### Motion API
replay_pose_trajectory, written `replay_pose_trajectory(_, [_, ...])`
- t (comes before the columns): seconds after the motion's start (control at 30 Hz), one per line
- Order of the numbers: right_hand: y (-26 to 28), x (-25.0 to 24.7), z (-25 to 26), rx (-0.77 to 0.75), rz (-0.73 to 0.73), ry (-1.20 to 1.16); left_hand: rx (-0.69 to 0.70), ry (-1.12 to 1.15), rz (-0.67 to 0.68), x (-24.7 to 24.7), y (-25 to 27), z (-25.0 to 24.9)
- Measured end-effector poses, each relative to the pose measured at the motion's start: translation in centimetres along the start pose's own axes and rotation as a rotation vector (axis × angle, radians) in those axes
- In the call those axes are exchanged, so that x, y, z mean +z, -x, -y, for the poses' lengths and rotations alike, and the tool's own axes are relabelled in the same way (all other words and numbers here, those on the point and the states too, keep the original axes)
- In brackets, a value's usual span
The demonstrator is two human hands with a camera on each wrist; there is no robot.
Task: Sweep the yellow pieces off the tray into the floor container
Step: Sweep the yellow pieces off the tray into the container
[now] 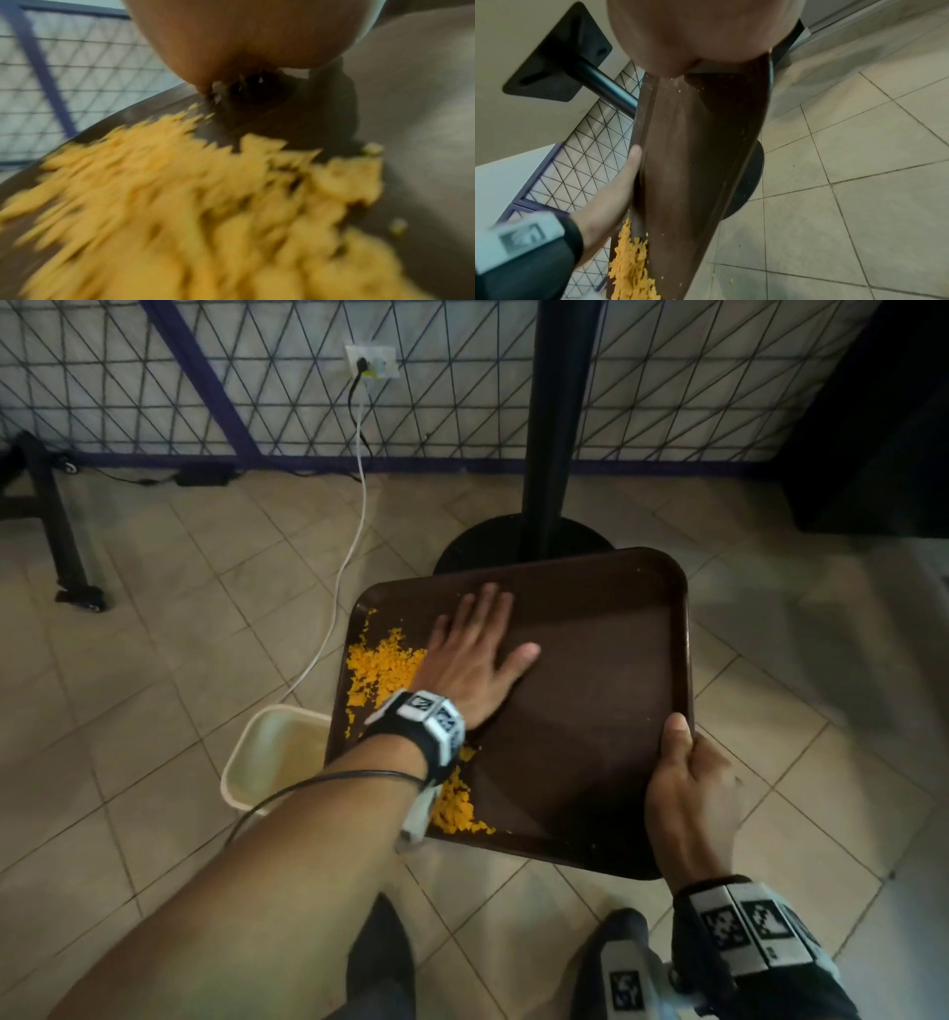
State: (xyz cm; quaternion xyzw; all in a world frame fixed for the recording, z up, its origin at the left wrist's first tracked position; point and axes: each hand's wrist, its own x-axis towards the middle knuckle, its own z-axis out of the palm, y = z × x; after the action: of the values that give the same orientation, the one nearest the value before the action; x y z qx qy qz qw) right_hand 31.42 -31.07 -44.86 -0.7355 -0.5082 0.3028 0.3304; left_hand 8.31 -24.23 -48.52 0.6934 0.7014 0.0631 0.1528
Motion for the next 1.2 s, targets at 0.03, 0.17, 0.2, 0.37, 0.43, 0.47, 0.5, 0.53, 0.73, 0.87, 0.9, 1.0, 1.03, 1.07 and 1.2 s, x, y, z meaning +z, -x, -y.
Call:
replay_pose_trajectory(0.03, [0.0, 0.0, 0.0, 0.003, -0.004, -0.004, -0.082, 0.007, 0.017, 0.1, 0.5, 1.7])
replay_pose_trajectory(0.17, [0.1, 0.0, 0.1, -0.021, -0.015, -0.009, -0.190, -0.012, 0.097, -0.2, 2.4, 6.9])
replay_pose_trajectory(0.2, [0.2, 0.0, 0.1, -0.027, -0.019, -0.007, -0.173, -0.014, 0.089, -0.5, 2.6, 7.6])
replay_pose_trajectory(0.37, [0.3, 0.6, 0.0, -0.033, -0.034, -0.016, -0.134, -0.050, -0.005, -2.9, 0.5, 10.1])
replay_pose_trajectory(0.43, [0.2, 0.8, 0.0, -0.016, -0.035, -0.023, -0.151, -0.077, 0.031, -3.6, -0.2, 11.2])
replay_pose_trajectory(0.47, [0.1, 0.9, 0.0, -0.009, -0.032, -0.028, -0.174, -0.087, 0.056, -3.7, -0.2, 11.9])
replay_pose_trajectory(0.5, [0.1, 0.9, 0.0, -0.005, -0.030, -0.035, -0.195, -0.102, 0.080, -3.7, 0.1, 12.6])
replay_pose_trajectory(0.53, [0.1, 0.9, 0.0, -0.009, -0.029, -0.038, -0.206, -0.120, 0.105, -3.6, 0.7, 13.2])
replay_pose_trajectory(0.73, [0.5, 1.4, 0.1, -0.033, -0.019, -0.003, -0.191, -0.103, 0.203, -1.3, 5.3, 14.1])
replay_pose_trajectory(0.87, [0.7, 1.3, 0.2, -0.043, -0.024, 0.013, -0.182, -0.053, 0.040, -2.2, 5.5, 14.3])
replay_pose_trajectory(0.9, [0.8, 1.3, 0.2, -0.041, -0.022, 0.017, -0.188, -0.040, 0.012, -2.7, 4.8, 14.5])
replay_pose_trajectory(1.0, [0.9, 1.5, 0.4, -0.041, -0.012, 0.015, -0.187, -0.002, 0.025, -3.4, 2.5, 14.6])
replay_pose_trajectory(1.03, [0.9, 1.6, 0.4, -0.039, -0.009, 0.009, -0.192, 0.016, 0.042, -3.2, 2.2, 14.5])
replay_pose_trajectory(1.07, [0.9, 1.6, 0.5, -0.034, -0.007, 0.000, -0.202, 0.033, 0.063, -2.8, 2.2, 14.3])
replay_pose_trajectory(1.2, [1.1, 1.6, 0.7, -0.034, -0.011, -0.028, -0.235, 0.081, 0.123, -0.1, 5.4, 13.7])
